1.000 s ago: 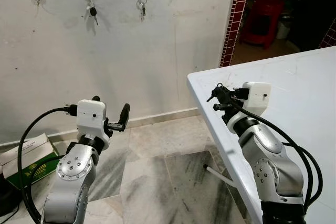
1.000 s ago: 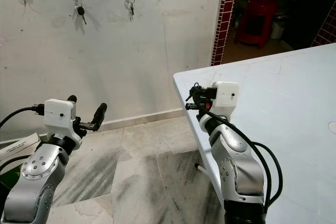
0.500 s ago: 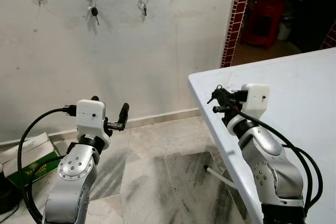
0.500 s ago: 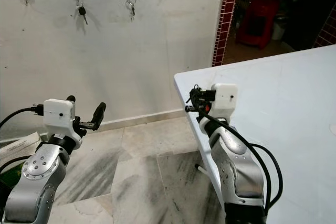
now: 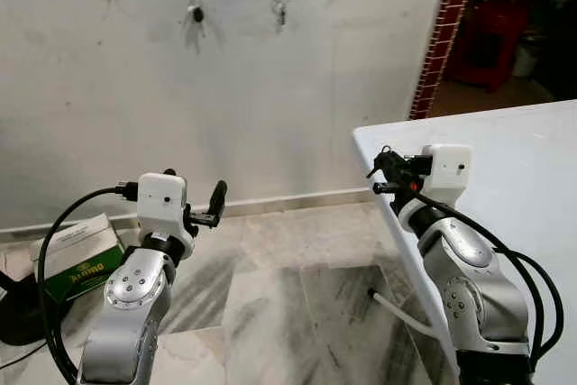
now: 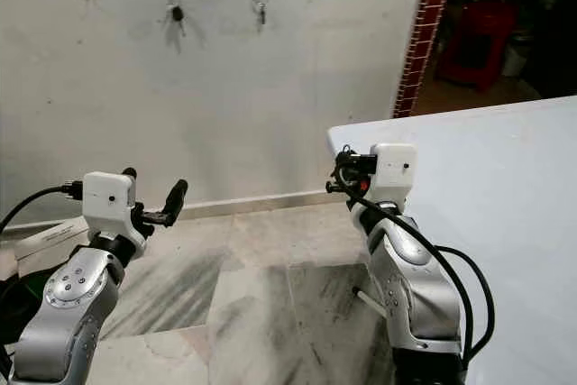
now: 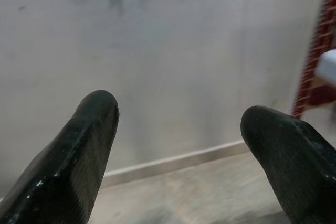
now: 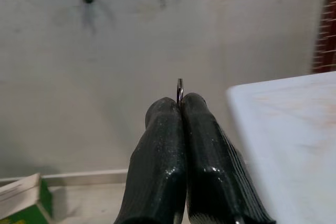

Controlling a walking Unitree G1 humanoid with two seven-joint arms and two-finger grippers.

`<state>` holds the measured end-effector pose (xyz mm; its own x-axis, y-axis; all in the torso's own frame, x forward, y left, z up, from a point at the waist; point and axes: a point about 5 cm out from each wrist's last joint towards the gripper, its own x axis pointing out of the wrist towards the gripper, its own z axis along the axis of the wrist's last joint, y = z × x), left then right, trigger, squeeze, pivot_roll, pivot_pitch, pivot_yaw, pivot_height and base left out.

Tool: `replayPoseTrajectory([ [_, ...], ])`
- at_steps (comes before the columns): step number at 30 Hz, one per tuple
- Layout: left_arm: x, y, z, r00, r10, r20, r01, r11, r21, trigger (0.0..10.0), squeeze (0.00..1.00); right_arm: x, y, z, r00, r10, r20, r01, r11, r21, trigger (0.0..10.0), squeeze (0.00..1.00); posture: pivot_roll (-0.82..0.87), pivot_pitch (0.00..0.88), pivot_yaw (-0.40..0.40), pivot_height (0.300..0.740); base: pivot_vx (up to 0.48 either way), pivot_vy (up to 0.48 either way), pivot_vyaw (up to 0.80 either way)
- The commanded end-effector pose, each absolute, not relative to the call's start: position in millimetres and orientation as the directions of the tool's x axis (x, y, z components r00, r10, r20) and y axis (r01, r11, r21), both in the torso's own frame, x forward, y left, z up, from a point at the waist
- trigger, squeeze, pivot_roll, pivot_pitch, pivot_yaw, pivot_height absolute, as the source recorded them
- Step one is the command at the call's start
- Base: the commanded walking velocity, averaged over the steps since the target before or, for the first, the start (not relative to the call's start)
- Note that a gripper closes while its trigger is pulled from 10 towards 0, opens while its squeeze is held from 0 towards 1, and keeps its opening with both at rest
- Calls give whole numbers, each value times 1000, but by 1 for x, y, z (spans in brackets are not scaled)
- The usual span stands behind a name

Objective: Hang keys on a hook

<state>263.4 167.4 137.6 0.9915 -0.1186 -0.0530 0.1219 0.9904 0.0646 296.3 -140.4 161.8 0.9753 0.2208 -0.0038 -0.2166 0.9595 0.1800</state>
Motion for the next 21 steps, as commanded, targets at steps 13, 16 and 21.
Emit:
replayPoseTrajectory([
  [13,266,164,139,987,-150,-61,154,986,67,10000,0,299,-147,165,985,173,15,-173,970,168,10000,0,67,0,79,740,0,480,0],
  [16,266,164,140,987,-150,-57,154,986,66,10000,0,299,-146,166,985,173,16,-173,970,169,10000,0,67,0,79,740,0,480,0],
  [21,267,163,142,989,-148,-33,149,987,65,10000,0,300,-146,166,985,173,17,-174,970,167,10000,0,65,0,77,740,0,281,0],
])
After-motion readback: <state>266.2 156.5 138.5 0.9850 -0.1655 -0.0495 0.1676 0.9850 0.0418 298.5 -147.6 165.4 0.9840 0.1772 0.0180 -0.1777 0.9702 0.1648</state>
